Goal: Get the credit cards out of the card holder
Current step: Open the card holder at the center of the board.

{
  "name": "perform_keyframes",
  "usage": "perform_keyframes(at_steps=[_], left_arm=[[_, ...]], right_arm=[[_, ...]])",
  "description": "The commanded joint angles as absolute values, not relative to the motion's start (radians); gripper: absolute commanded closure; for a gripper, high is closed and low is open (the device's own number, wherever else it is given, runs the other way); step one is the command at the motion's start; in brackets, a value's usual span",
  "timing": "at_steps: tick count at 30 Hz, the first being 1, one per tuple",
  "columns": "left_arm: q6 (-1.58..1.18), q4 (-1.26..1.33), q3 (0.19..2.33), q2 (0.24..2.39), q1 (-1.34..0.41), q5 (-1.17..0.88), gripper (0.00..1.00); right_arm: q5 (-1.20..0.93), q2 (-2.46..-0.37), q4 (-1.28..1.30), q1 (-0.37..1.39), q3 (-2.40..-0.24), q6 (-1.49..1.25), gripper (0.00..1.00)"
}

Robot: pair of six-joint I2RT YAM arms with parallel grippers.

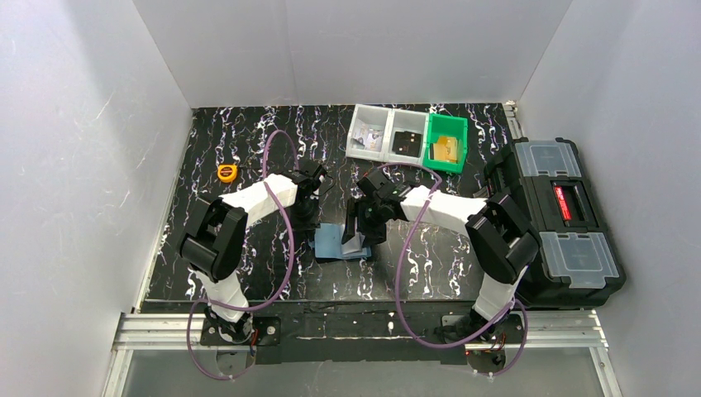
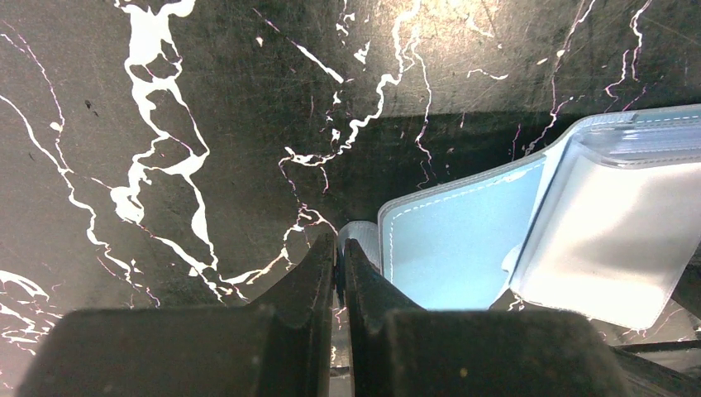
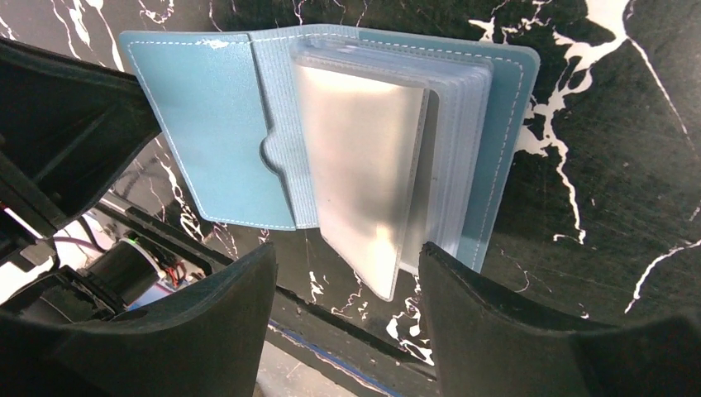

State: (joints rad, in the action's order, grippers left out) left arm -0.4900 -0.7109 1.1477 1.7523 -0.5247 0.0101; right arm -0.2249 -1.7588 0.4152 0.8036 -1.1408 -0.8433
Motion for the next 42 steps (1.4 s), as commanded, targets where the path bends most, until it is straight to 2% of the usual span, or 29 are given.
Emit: perform_keyframes(at_steps=[1, 26, 29, 37, 42], left_arm=[[-0.482, -0.730, 1.141, 1.698, -0.520, 0.000, 1.00], [-0.472, -0.738, 1.135, 1.666, -0.520, 0.000, 1.00], [-0.470, -0.744, 1.134, 1.646, -0.520, 0.000, 0.93], [-0.464, -0.804, 1.160, 1.557, -0.520, 0.000, 0.62], [-0.469, -0.866, 1.182, 1.485, -0.519, 0.020, 0.56]], right_arm=[[-0.250, -1.775, 0.396, 0.808, -1.187, -0.855, 0.29], [-0.273, -1.762, 0.403, 0.820, -1.248, -0.872, 0.29], [-0.285, -1.780, 0.400, 0.826, -1.267, -0.873, 0.29], [-0.307, -1.859, 0.400, 0.840, -1.350, -0.876, 0.29], [-0.314, -1.916, 0.419, 0.850, -1.417, -0.878, 0.29]])
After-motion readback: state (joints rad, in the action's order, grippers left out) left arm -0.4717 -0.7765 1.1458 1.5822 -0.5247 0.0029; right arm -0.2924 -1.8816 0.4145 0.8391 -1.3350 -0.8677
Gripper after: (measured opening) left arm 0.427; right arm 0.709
